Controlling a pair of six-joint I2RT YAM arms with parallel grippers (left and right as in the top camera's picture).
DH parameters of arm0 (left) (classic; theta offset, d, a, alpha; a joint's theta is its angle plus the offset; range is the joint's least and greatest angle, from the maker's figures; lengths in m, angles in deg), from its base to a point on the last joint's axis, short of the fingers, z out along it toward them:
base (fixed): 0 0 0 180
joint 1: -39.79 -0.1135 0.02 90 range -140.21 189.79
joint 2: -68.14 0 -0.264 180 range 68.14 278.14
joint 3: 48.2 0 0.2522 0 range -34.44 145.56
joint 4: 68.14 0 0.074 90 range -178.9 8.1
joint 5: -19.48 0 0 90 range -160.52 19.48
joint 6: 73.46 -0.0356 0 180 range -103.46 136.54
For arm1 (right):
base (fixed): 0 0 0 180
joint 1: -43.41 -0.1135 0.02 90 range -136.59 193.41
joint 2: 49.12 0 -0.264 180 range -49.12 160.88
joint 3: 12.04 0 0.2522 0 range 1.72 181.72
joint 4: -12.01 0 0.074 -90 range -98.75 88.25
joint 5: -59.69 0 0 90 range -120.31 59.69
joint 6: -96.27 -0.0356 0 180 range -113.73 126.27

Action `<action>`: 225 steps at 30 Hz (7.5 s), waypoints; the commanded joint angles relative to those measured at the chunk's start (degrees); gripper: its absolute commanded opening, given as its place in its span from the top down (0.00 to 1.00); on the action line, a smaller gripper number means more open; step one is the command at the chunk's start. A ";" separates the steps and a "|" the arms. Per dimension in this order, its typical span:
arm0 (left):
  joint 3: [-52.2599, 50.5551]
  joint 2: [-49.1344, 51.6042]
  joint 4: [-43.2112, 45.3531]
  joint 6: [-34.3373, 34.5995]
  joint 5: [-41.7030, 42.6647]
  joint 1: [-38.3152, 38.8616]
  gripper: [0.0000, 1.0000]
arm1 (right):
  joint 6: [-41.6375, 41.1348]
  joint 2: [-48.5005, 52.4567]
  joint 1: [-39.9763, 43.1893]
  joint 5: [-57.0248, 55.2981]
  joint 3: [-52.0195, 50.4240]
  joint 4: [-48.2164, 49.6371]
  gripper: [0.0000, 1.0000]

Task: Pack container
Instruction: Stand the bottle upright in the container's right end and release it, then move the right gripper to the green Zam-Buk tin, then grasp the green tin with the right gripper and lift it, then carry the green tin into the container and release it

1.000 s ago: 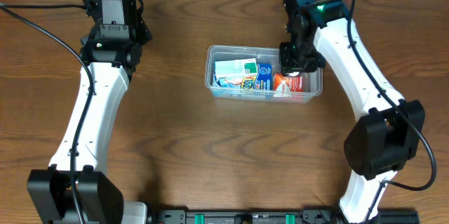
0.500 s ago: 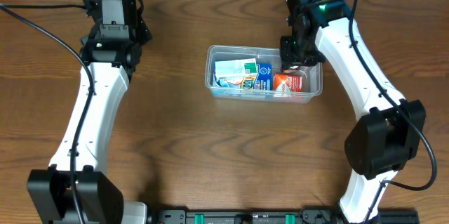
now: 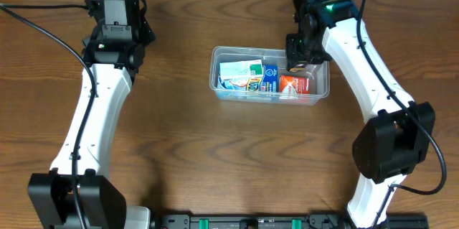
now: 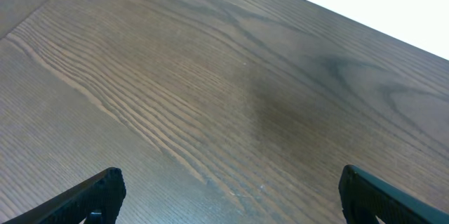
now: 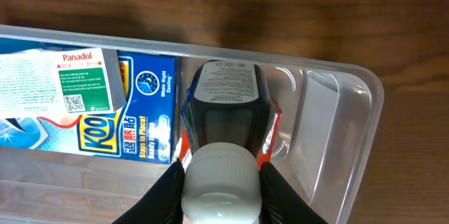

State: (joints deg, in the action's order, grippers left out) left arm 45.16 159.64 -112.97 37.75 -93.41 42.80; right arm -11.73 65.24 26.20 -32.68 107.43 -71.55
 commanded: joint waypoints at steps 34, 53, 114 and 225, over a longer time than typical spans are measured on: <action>0.20 0.13 0.02 0.74 -0.68 -0.20 0.02 | -0.17 5.09 0.44 -3.65 -0.52 5.97 0.68; 0.20 0.13 0.00 0.74 -0.68 -0.20 0.02 | -0.15 3.76 0.72 -1.22 1.25 5.03 0.43; 0.20 0.13 0.02 0.74 -0.68 -0.20 0.02 | 28.02 -9.77 52.19 3.93 -29.86 19.74 0.01; 0.20 0.13 0.02 0.74 -0.68 -0.20 0.02 | -6.43 -8.92 -3.48 -2.14 -15.15 9.03 0.52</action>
State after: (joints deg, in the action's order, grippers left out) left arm 45.16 159.64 -112.97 37.75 -93.41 42.80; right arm -15.88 56.46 23.16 -32.20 94.12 -63.03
